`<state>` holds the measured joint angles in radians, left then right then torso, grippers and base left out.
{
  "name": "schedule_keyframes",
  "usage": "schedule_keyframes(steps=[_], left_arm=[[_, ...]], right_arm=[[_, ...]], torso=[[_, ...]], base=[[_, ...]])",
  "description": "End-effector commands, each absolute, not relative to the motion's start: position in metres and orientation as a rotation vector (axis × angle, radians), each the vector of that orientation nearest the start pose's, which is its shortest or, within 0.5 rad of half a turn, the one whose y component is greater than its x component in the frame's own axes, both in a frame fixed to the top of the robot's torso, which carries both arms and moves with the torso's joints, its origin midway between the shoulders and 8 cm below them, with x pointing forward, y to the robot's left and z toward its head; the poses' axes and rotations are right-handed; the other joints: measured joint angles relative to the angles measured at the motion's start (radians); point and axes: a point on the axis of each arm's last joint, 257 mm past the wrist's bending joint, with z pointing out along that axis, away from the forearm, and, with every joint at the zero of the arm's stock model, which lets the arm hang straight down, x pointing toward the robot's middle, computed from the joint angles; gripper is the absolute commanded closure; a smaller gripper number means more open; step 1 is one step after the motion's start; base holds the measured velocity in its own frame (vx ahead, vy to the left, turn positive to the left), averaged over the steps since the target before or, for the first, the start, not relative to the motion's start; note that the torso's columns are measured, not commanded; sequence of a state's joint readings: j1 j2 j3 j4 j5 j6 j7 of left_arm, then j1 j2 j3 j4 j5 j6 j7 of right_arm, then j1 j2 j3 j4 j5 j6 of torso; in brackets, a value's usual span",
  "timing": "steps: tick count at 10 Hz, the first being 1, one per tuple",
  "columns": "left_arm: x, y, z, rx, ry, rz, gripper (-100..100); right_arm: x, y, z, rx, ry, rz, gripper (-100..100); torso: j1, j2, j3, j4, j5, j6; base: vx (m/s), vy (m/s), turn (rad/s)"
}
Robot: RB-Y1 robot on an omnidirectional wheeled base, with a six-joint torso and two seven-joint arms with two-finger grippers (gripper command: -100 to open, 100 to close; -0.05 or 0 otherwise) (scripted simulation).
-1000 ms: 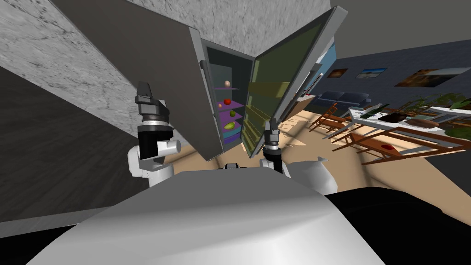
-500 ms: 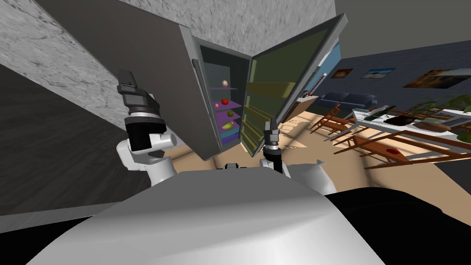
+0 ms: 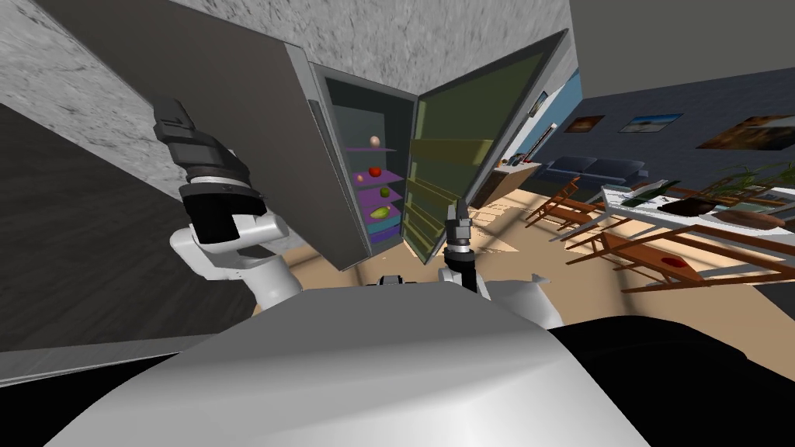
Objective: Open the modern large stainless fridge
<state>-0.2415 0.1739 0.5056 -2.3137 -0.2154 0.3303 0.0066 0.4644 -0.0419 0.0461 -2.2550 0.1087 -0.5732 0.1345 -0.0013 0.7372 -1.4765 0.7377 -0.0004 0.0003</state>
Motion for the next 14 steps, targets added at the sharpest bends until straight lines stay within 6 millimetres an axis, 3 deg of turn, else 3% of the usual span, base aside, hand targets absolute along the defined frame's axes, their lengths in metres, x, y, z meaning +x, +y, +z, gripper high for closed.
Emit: schedule_keyframes(steps=[1,2,3,4,5,7,8,9,10,13,14], left_arm=[[0.407,0.454,0.208,-0.771,0.478,-0.796,-100],[0.408,0.455,0.206,-0.781,0.483,-0.795,-100],[0.403,0.474,0.213,-0.817,0.443,-0.774,-100],[0.405,0.475,0.214,-0.834,0.442,-0.781,-100],[0.398,0.494,0.218,-0.870,0.407,-0.757,-100],[0.401,0.494,0.221,-0.889,0.401,-0.772,-100],[0.395,0.511,0.227,-0.929,0.362,-0.759,-100],[0.397,0.511,0.227,-0.946,0.361,-0.768,-100],[0.391,0.528,0.230,-0.983,0.325,-0.754,-100],[0.389,0.542,0.236,-1.055,0.281,-0.774,-100],[0.383,0.557,0.236,-1.093,0.251,-0.762,-100]], right_arm=[[0.342,-0.239,0.036,0.445,0.679,1.189,0],[0.342,-0.239,0.036,0.445,0.679,1.189,0],[0.342,-0.240,0.036,0.445,0.679,1.188,0],[0.342,-0.240,0.036,0.445,0.679,1.188,0],[0.342,-0.240,0.036,0.445,0.679,1.188,0],[0.342,-0.239,0.036,0.445,0.679,1.189,0],[0.342,-0.240,0.036,0.445,0.679,1.188,0],[0.342,-0.240,0.036,0.445,0.679,1.188,0],[0.342,-0.240,0.036,0.445,0.679,1.188,0],[0.342,-0.239,0.036,0.445,0.679,1.189,0],[0.342,-0.239,0.036,0.445,0.679,1.189,0]], torso=[[-0.003,0.000,0.000,0.000,-0.001,0.000],[0.000,0.001,0.001,0.000,0.000,0.000],[0.006,0.002,0.001,0.001,0.002,0.000],[0.002,0.001,0.001,0.000,0.001,-0.001],[0.001,0.001,0.001,0.000,0.000,0.000],[0.000,0.000,0.000,0.000,0.000,0.000],[0.005,0.001,0.001,0.000,0.001,0.000],[0.002,0.001,0.001,0.000,0.001,0.000],[0.002,0.001,0.001,0.000,0.000,0.000],[0.000,0.001,0.001,0.000,0.000,0.000],[0.002,0.000,0.000,0.000,0.000,0.000]], base=[[0.010,-0.166,0.035],[0.001,-0.079,-0.003],[0.010,-0.143,0.035],[0.004,-0.141,0.041],[0.015,-0.173,0.031],[0.018,-0.126,0.010],[0.004,-0.139,0.007],[0.010,-0.129,0.022],[0.013,-0.155,0.002],[0.005,-0.157,-0.003],[0.024,-0.173,-0.029]])
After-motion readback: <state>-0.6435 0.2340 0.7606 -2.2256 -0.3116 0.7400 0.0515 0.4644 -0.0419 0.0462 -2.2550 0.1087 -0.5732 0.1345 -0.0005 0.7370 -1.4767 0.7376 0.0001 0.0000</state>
